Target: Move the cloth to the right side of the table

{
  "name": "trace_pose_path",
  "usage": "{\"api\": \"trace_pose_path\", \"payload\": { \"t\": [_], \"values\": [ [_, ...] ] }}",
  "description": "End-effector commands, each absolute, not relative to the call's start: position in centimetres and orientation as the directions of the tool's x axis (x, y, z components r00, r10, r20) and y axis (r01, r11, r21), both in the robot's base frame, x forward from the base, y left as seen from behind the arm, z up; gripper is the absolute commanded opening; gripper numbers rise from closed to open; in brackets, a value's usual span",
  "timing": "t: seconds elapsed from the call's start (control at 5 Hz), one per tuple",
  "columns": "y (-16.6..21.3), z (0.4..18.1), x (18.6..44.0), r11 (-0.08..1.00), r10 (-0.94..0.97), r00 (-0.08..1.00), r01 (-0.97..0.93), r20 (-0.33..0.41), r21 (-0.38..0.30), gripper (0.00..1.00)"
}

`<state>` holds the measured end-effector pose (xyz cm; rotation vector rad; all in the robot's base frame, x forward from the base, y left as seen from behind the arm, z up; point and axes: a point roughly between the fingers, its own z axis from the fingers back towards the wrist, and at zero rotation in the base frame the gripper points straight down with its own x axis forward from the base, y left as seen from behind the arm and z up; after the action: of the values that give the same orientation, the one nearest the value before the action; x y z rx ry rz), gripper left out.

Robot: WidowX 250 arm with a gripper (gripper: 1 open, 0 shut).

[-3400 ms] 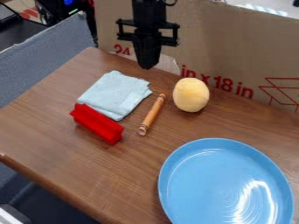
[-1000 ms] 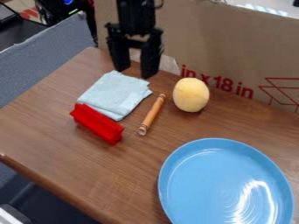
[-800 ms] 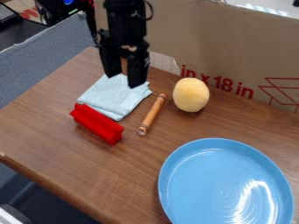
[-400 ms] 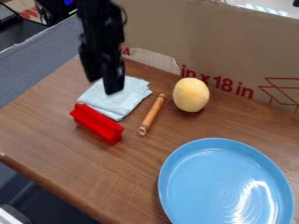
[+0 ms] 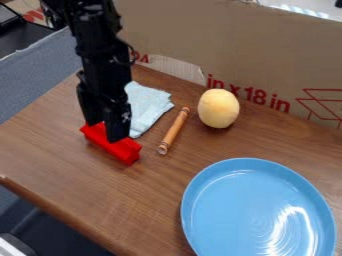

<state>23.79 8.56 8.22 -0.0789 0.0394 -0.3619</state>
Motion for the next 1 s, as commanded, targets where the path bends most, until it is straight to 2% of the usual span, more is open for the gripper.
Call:
{"api": "trace_pose_path", "payload": {
  "t": [0.0, 0.2, 0.4, 0.6, 0.8],
  "values": [
    [8.8, 9.7, 26.1, 0.944, -0.321, 0.947, 0.322, 0.031, -0.071, 1.0],
    [10.7, 8.4, 28.0, 0.952, -0.302, 0.953, 0.303, 0.027, -0.045, 1.0],
    [10.4, 8.1, 28.4, 0.949, -0.312, 0.95, 0.313, 0.027, -0.037, 1.0],
    [9.5, 6.9, 28.0, 0.951, -0.304, 0.953, 0.304, 0.012, -0.045, 1.0],
    [10.8, 4.4, 28.7, 0.954, -0.295, 0.955, 0.295, 0.007, -0.043, 1.0]
  ]
}}
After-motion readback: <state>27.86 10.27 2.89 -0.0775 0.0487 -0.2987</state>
